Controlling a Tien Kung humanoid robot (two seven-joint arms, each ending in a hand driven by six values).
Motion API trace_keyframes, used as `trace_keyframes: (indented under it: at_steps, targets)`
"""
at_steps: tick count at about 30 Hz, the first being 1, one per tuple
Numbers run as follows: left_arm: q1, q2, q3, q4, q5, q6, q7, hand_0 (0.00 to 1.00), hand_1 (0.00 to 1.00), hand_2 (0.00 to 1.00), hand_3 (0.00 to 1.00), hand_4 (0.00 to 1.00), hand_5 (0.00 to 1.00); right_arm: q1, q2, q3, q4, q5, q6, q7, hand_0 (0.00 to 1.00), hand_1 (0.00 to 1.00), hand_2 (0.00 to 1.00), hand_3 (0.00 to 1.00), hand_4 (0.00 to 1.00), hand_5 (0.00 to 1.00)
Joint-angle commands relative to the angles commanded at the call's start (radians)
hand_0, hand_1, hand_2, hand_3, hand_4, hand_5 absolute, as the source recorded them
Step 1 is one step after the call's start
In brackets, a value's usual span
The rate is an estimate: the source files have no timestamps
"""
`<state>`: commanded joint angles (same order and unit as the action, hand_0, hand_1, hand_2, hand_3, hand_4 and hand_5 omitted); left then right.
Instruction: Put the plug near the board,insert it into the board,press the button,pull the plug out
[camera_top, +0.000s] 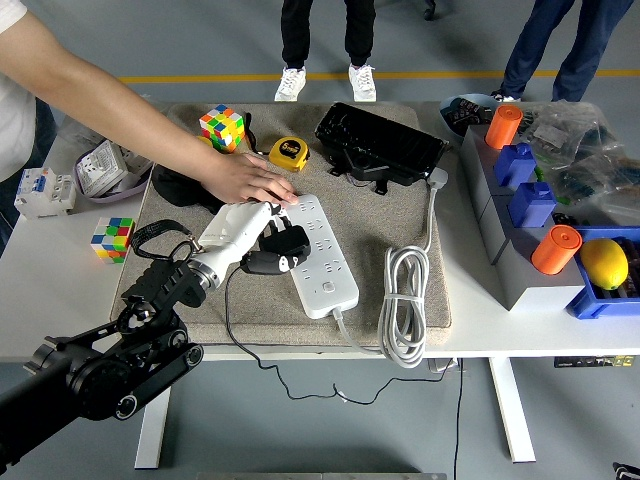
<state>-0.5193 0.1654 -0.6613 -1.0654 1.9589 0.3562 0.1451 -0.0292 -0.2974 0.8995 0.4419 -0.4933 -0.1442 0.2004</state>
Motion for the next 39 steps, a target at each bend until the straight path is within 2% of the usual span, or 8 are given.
trace_keyframes:
  at_steps: [13,22,32,34,35,39]
  targets:
    - [0.004,0.007,-0.015,-0.018,-0.037,0.03,-0.065,0.21,0.289,0.294,0.468,0.753,0.148,0.0,0.001,-0.001,-0.001,0.0,0.0,0.0,0.601,0.6,0.544,0.545,0.755,0.234]
    - [0.022,0.029,-0.078,-0.029,-0.046,0.048,-0.104,0.209,0.284,0.298,0.472,0.756,0.159,0.0,0.001,-0.001,-0.001,0.0,0.0,0.0,0.601,0.599,0.544,0.545,0.755,0.231]
    - [0.064,0.073,-0.153,0.008,-0.04,0.049,-0.121,0.223,0.309,0.323,0.492,0.764,0.179,0.004,-0.002,-0.008,-0.001,0.0,0.0,0.0,0.601,0.6,0.543,0.547,0.755,0.224]
    - [0.069,0.077,-0.162,0.019,-0.046,0.054,-0.131,0.223,0.309,0.323,0.492,0.764,0.179,0.003,-0.002,-0.008,-0.001,0.0,0.0,0.0,0.601,0.6,0.543,0.547,0.755,0.224]
    - [0.07,0.079,-0.166,0.026,-0.048,0.055,-0.135,0.241,0.33,0.375,0.506,0.773,0.21,0.003,-0.002,-0.009,-0.001,0.0,0.0,0.0,0.601,0.6,0.543,0.547,0.755,0.224]
    - [0.072,0.081,-0.169,0.053,-0.064,0.059,-0.146,0.241,0.33,0.375,0.506,0.773,0.21,0.003,-0.004,-0.009,-0.001,0.0,0.0,0.0,0.601,0.6,0.543,0.547,0.755,0.224]
